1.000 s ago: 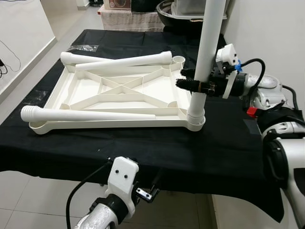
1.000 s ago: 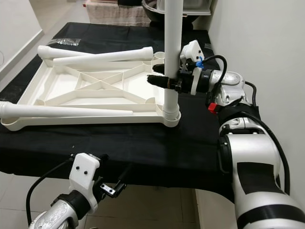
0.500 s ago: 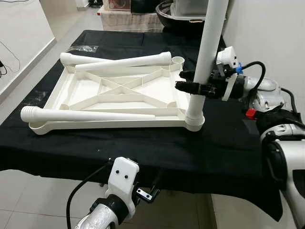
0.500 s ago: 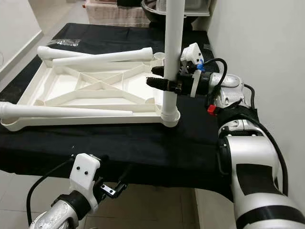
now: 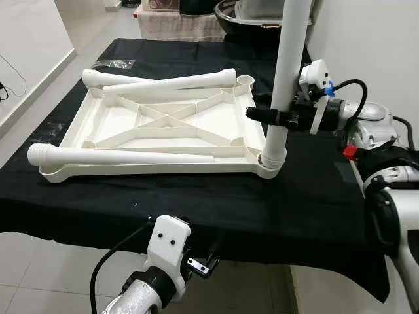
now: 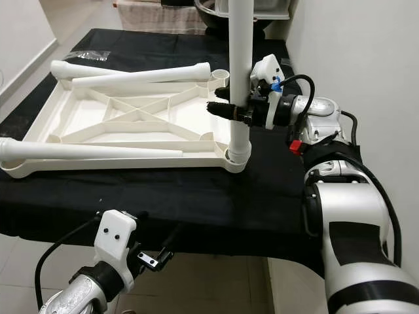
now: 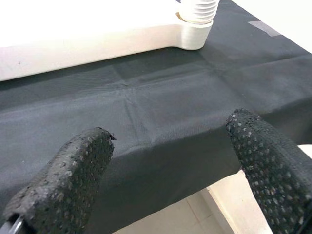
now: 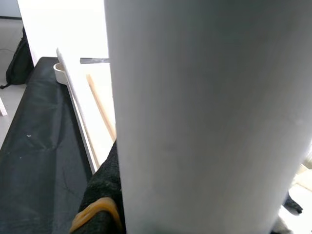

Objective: Building children table

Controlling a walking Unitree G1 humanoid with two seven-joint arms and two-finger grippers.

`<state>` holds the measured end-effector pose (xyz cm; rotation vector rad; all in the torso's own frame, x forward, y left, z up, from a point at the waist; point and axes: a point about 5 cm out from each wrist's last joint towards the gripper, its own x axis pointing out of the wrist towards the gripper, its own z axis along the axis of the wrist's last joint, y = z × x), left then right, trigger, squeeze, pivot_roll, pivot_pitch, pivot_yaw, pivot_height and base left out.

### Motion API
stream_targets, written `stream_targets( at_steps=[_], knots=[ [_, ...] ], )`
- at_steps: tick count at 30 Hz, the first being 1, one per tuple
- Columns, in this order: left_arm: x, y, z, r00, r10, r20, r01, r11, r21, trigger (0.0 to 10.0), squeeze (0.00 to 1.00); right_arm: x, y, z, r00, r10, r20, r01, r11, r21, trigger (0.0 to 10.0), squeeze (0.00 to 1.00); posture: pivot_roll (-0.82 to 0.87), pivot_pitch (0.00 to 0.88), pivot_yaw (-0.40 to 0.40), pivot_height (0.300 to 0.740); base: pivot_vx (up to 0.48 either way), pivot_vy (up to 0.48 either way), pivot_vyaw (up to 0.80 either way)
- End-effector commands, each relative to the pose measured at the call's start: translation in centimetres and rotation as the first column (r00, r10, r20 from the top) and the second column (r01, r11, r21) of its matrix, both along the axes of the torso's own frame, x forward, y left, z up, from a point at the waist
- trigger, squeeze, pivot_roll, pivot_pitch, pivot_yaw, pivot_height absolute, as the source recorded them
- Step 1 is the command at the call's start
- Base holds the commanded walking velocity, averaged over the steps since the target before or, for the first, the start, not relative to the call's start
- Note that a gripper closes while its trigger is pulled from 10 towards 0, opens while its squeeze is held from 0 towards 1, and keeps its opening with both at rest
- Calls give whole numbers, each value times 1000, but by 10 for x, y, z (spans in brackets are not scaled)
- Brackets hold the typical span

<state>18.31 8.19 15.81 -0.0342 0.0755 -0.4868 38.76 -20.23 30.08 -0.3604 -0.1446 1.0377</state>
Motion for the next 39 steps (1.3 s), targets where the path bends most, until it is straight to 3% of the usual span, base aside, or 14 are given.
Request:
stream_targets(
  at_steps=[1,11,14,18,34,39],
  knots=[
    [-3,1,-3,1000,-4,-23,4,1000,8,10000,0,0,-3,-5,1000,-12,-21,11,999,-35,10000,0,166,206,-19,740,0,0,0],
    [-3,1,-3,1000,-8,-26,8,1000,12,10000,0,0,-4,-12,999,-26,-48,25,1000,-5,10000,0,164,204,-18,740,0,0,0],
    [-2,1,-4,1000,-8,-30,8,1000,12,10000,0,1,-2,-19,996,-19,-86,30,991,128,10000,0,164,198,-20,740,0,0,0],
    [-2,0,-5,1000,-9,-29,9,1000,11,10000,0,0,-1,-21,996,5,-86,10,985,170,10000,0,165,192,-22,740,0,0,0],
    [-3,-2,-6,999,-16,-29,16,1000,9,10000,0,3,5,-45,986,-44,-163,72,982,174,10000,0,159,175,-26,740,0,0,0],
    [-2,-4,-6,999,-19,-27,19,1000,5,10000,0,6,16,-61,979,-100,-181,125,983,136,10000,0,153,170,-26,740,0,0,0]
  ],
)
